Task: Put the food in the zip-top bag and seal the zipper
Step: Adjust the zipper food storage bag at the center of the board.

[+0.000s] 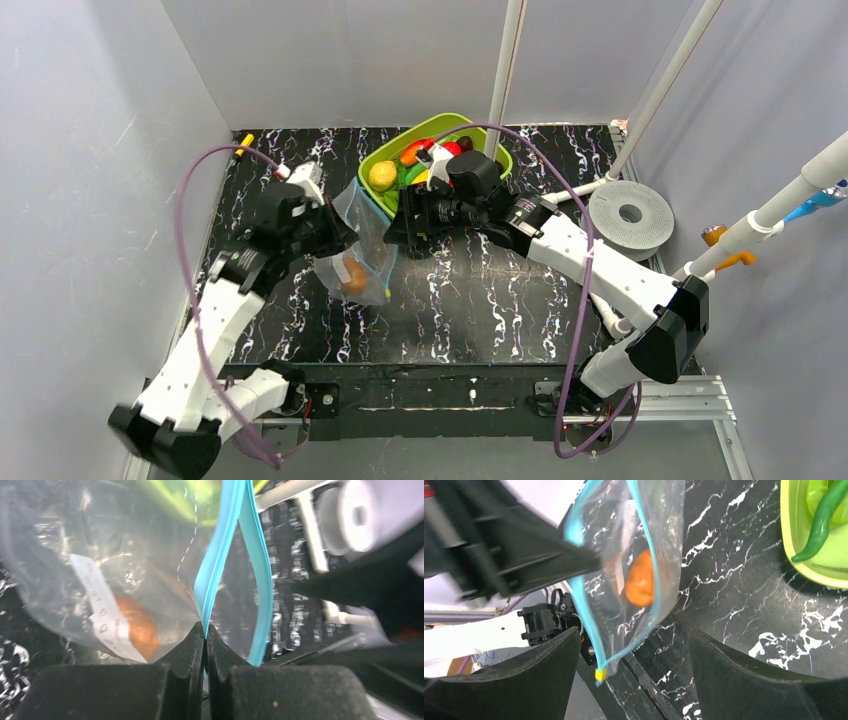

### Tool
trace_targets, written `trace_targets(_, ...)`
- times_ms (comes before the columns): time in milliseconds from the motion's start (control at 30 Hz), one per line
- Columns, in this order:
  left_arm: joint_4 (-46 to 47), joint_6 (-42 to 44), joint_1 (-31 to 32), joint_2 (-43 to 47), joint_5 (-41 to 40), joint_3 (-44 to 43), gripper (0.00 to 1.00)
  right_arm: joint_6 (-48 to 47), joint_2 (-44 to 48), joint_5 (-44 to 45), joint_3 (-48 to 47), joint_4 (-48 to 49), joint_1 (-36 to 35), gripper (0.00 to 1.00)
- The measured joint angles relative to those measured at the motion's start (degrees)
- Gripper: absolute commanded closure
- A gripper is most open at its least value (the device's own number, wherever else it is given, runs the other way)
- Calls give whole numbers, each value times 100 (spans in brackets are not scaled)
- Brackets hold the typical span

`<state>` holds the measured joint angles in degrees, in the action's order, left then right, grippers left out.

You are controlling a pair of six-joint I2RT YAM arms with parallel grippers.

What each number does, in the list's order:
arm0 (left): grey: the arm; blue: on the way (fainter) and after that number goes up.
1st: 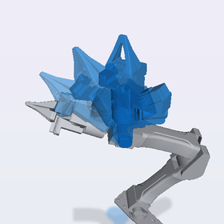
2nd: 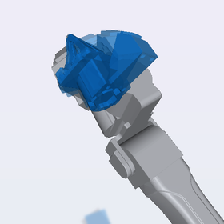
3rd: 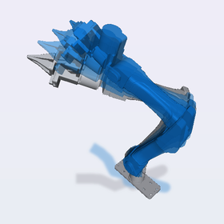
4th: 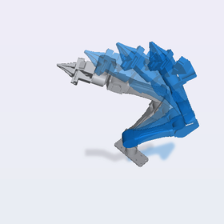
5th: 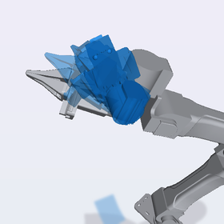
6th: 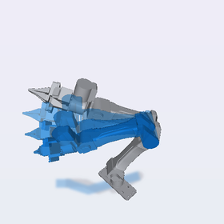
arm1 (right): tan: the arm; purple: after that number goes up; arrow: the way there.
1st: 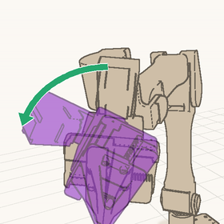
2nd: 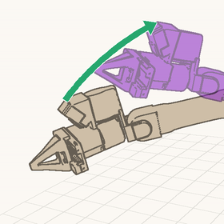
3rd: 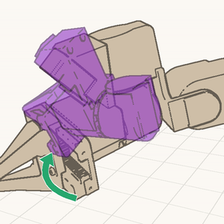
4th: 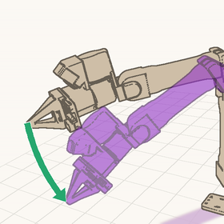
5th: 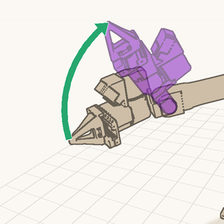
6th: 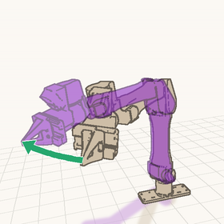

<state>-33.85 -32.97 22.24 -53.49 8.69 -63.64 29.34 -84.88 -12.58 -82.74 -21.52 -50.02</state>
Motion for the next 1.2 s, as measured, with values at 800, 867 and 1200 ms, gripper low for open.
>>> trace_targets(800, -935, 376, -81, 210, -1082, -234, 100, -247, 164, 37, 131, -87, -50, 2)
trace_targets(867, -925, 345, -81, 42, -1080, -4, 100, -236, 15, -7, 50, -24, -160, 3)
trace_targets(1200, -1410, 603, -79, 83, -1508, -769, 100, -306, -673, 216, -551, -24, -568, 3)
